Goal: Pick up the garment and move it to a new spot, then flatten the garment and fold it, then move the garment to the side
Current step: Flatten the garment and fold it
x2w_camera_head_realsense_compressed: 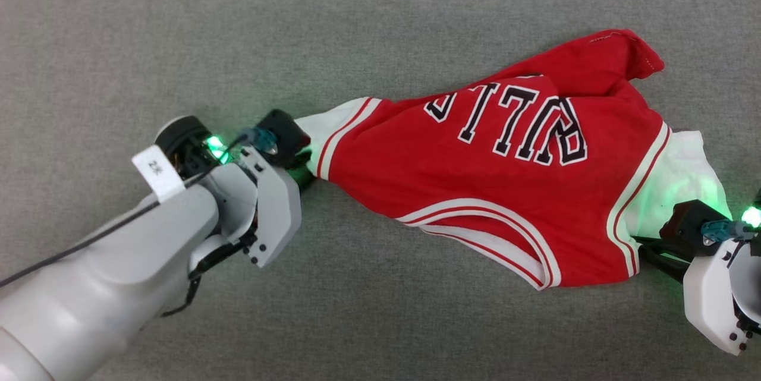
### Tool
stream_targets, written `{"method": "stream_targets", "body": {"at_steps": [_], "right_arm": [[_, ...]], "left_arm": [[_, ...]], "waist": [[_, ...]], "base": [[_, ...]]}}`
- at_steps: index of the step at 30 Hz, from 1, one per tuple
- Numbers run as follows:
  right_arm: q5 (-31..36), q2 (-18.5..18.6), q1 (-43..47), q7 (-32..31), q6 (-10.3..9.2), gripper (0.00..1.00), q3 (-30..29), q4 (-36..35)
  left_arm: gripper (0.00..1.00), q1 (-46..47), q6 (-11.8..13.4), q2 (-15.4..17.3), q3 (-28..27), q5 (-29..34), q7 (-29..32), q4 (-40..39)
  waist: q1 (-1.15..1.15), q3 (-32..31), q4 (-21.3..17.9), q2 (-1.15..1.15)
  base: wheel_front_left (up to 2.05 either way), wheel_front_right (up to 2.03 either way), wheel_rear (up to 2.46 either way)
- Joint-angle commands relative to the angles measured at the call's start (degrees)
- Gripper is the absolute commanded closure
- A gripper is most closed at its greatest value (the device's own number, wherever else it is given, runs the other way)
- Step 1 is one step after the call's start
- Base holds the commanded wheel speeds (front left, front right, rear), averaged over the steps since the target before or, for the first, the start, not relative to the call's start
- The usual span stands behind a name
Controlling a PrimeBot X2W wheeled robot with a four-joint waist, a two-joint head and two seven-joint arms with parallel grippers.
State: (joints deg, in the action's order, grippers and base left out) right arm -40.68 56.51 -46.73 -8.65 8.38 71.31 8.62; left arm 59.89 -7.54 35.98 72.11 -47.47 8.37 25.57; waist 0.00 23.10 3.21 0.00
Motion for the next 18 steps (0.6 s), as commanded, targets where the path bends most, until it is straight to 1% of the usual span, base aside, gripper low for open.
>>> {"method": "stream_targets", "body": {"at_steps": [1, 6, 10, 13, 14, 18], "right_arm": [[0.01, -0.77, 0.13, -1.15, -1.62, 1.00, 1.28, 4.17], [-1.04, -0.13, 0.46, 0.39, -1.70, 1.00, 1.22, 4.91], [-2.52, -0.43, 0.72, 2.80, -1.68, 1.00, 0.63, 4.31], [-3.62, 0.07, 0.83, 5.69, -1.28, 1.00, -1.54, 3.09], [-3.76, 0.53, 0.99, 6.65, -0.96, 1.00, -2.41, 2.62], [-3.18, 2.73, 1.91, 9.75, -0.95, 1.00, -7.47, 0.28]], "left_arm": [[1.00, -0.68, 0.18, -0.45, 0.91, -2.04, -0.54, 1.02], [1.00, -0.18, 0.17, 0.16, 1.19, -4.92, -3.10, 1.51], [1.00, -0.35, 0.17, 0.99, 1.20, -8.06, -5.43, 0.59], [1.00, -0.39, 0.17, 2.43, 1.16, -10.94, -7.62, -0.55], [1.00, -0.44, 0.17, 2.90, 1.00, -12.12, -8.31, -1.13], [1.00, -1.09, 0.17, 5.14, 0.02, -16.03, -11.49, -4.28]], "waist": [[0.00, 0.00, -0.13, 0.00], [0.00, -1.31, 0.23, 0.00], [0.00, -3.17, 0.47, 0.00], [0.00, -4.71, 0.63, 0.00], [0.00, -5.23, 0.68, 0.00], [0.00, -6.95, 0.71, 0.00]], "base": [[0.00, 0.00, 0.00], [0.00, 0.00, 0.00], [0.00, 0.00, 0.00], [0.00, 0.00, 0.00], [0.00, 0.00, 0.00], [0.00, 0.00, 0.00]]}}
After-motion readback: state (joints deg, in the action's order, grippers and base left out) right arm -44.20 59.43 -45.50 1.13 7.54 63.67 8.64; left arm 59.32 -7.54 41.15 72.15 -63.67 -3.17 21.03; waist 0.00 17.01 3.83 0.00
